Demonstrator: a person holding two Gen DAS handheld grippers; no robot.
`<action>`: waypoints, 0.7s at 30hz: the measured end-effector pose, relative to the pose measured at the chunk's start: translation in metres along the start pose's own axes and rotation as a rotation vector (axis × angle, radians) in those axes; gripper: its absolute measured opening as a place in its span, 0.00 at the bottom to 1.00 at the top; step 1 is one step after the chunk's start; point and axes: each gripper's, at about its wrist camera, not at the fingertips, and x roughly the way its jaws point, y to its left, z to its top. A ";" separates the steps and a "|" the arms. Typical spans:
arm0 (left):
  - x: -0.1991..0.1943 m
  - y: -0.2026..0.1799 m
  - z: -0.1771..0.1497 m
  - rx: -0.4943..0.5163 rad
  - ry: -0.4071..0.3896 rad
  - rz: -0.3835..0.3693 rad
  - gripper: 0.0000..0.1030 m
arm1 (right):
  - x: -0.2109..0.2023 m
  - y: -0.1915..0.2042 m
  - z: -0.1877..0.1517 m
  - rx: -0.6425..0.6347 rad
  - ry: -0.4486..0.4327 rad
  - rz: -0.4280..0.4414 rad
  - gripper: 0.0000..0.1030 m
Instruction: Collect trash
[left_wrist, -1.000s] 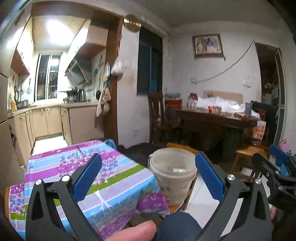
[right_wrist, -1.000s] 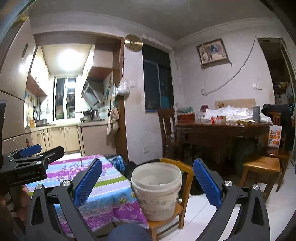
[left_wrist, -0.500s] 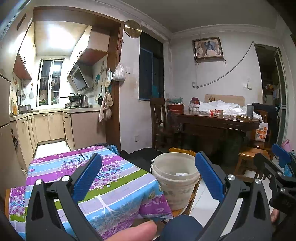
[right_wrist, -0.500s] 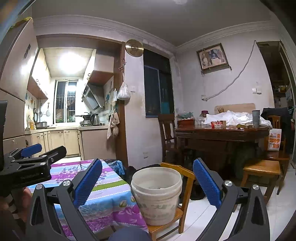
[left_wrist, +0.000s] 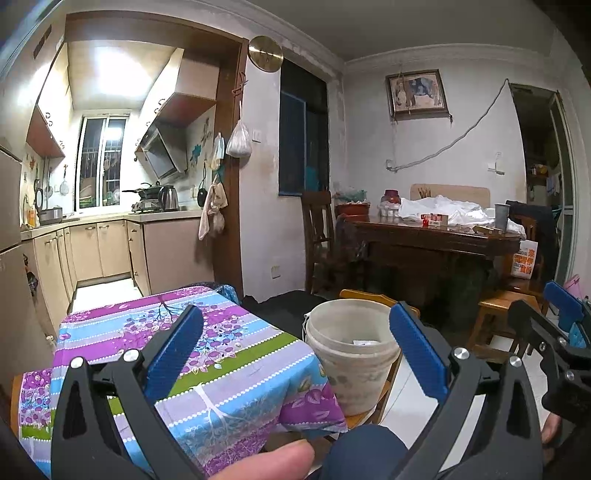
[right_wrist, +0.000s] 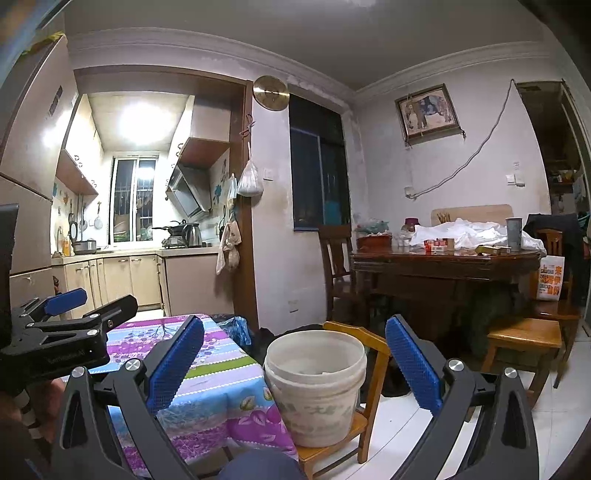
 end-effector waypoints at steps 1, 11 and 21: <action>0.000 0.000 -0.001 -0.001 0.003 -0.001 0.95 | 0.003 0.000 0.001 0.000 0.002 0.003 0.95; 0.001 0.003 -0.001 -0.001 0.015 -0.004 0.95 | 0.005 -0.002 0.000 0.000 0.005 0.005 0.95; 0.002 0.004 -0.003 0.004 0.019 -0.003 0.95 | 0.007 -0.003 0.000 0.000 0.006 0.006 0.95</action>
